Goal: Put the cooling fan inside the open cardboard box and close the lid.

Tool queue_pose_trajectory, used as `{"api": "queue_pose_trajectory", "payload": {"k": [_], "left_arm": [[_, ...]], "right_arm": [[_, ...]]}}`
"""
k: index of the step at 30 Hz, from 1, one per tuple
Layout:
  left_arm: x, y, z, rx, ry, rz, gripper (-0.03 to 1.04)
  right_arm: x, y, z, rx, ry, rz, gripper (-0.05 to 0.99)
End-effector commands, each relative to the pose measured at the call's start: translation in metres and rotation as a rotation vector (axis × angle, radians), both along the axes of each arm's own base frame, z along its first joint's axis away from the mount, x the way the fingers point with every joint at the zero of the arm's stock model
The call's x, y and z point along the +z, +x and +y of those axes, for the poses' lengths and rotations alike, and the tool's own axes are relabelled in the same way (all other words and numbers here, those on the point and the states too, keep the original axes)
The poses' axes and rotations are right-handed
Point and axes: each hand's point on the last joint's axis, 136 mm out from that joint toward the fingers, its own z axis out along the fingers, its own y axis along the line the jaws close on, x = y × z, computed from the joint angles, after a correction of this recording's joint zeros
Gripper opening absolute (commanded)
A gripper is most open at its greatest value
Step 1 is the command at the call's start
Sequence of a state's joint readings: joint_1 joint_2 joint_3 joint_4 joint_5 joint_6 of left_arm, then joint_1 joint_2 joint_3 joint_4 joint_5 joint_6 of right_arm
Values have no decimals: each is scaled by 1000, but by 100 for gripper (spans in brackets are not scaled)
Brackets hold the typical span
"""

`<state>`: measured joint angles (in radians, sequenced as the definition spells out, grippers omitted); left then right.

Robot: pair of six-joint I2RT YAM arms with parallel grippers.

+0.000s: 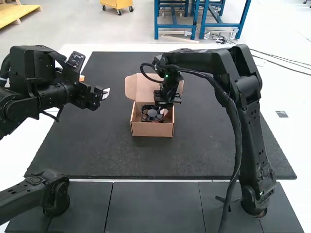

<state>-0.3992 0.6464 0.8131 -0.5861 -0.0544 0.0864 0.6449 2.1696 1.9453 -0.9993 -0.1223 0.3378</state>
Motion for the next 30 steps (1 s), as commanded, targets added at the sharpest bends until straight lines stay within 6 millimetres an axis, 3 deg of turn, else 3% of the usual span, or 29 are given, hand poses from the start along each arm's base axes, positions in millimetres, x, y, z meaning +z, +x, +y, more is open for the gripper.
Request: {"api": "queue_pose_trajectory", "payload": {"k": [1, 4, 9, 16, 18, 24, 27, 30], "left_arm": [[2, -2, 4, 11, -1, -18, 97], [3, -1, 4, 13, -2, -21, 97], [3, -1, 4, 13, -2, -23, 97], [2, 0, 3, 13, -5, -28, 97], [2, 1, 4, 14, -5, -31, 97], [-2, 5, 1, 12, 2, -16, 97], [-4, 9, -1, 10, 6, -11, 97], [-6, 17, -4, 11, 8, 1, 97]], "right_arm": [[10, 12, 0, -3, 25, -29, -2], [7, 14, 1, -7, 37, -19, 1], [5, 17, 4, 11, 39, -24, 29], [11, 23, 5, 2, 62, -41, 32], [25, 23, 13, 7, 125, -54, 40], [89, 23, 26, -7, 276, -137, 49], [120, 22, 25, 5, 320, -199, 67], [153, 16, 23, 21, 367, -253, 75]]}}
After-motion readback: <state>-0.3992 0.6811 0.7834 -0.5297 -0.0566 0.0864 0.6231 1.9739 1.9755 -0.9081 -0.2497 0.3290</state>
